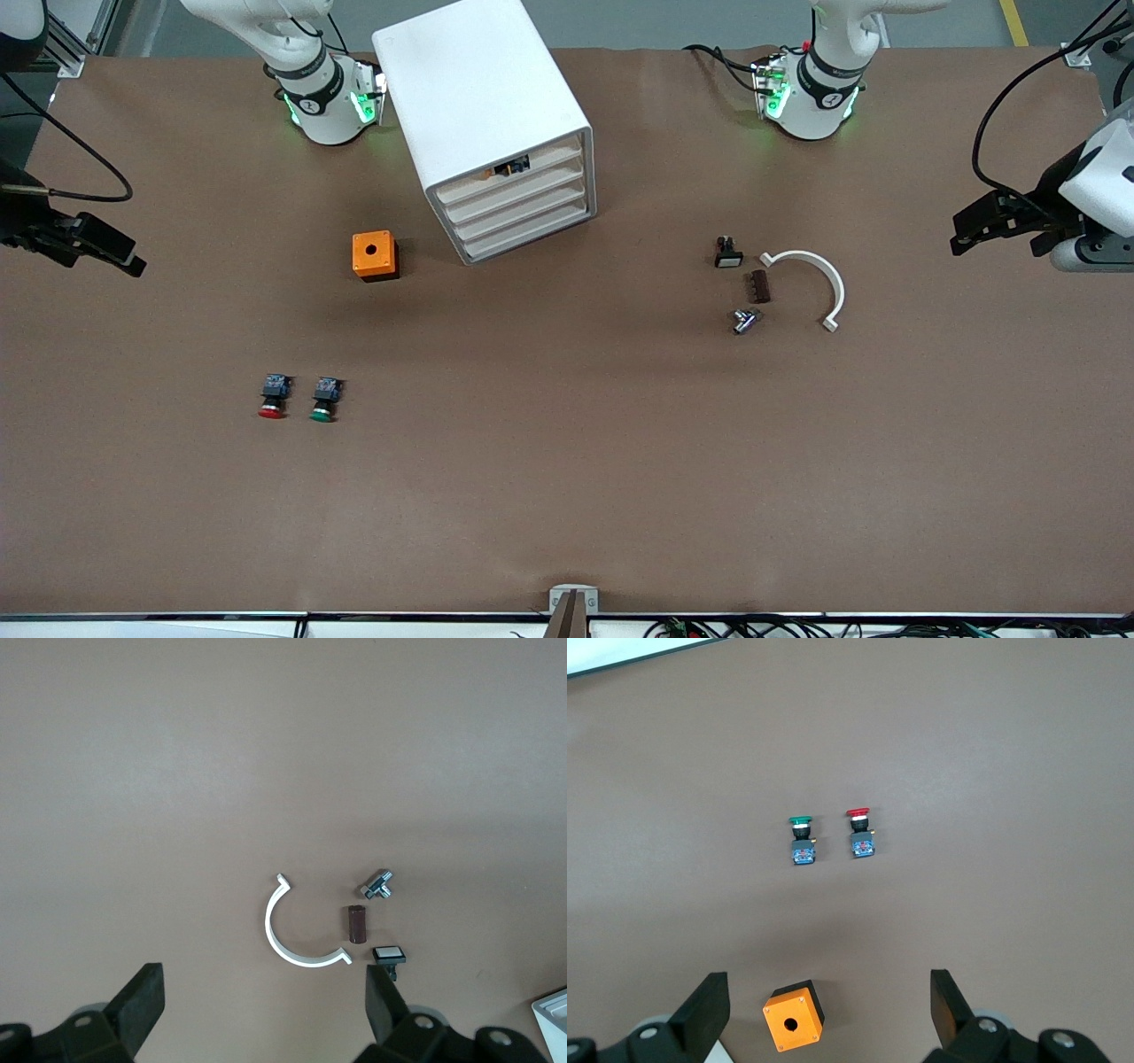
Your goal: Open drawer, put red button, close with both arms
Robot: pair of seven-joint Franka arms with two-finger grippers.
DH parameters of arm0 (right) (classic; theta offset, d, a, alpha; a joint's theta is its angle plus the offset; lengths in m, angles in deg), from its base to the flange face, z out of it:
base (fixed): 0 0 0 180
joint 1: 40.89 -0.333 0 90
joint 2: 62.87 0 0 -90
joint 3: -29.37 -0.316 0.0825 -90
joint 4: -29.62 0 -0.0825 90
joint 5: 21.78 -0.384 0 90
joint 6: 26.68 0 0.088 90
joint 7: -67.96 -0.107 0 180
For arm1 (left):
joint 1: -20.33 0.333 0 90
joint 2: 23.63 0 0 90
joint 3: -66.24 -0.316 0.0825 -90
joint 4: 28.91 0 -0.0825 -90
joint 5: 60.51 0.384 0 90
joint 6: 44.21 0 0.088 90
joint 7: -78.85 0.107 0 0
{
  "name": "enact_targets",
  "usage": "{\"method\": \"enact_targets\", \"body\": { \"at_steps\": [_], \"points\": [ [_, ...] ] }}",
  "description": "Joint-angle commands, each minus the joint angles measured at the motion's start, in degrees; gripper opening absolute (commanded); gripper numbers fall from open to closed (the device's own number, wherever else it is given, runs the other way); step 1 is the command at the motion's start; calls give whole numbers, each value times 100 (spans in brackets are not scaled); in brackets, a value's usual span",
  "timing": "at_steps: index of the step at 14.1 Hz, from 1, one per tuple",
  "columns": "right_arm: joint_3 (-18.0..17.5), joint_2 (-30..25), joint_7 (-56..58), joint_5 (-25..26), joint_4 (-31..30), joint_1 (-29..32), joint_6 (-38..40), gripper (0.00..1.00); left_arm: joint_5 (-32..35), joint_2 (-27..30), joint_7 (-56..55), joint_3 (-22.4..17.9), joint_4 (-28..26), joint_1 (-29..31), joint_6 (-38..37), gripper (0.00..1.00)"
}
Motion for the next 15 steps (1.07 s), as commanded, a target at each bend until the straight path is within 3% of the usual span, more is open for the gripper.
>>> {"method": "enact_targets", "body": {
  "at_steps": [1, 8, 15],
  "points": [
    [-26, 35, 57, 10, 89, 75, 72, 100, 66, 26, -14, 47, 44, 45, -70, 100],
    [-26, 167, 101, 1, 54, 58, 28, 100, 57, 8, -75, 3, 27, 98, -79, 100],
    [-26, 1106, 136, 1, -96, 14, -701, 100, 66, -299, -66, 3, -61, 80, -70, 100]
  ]
}}
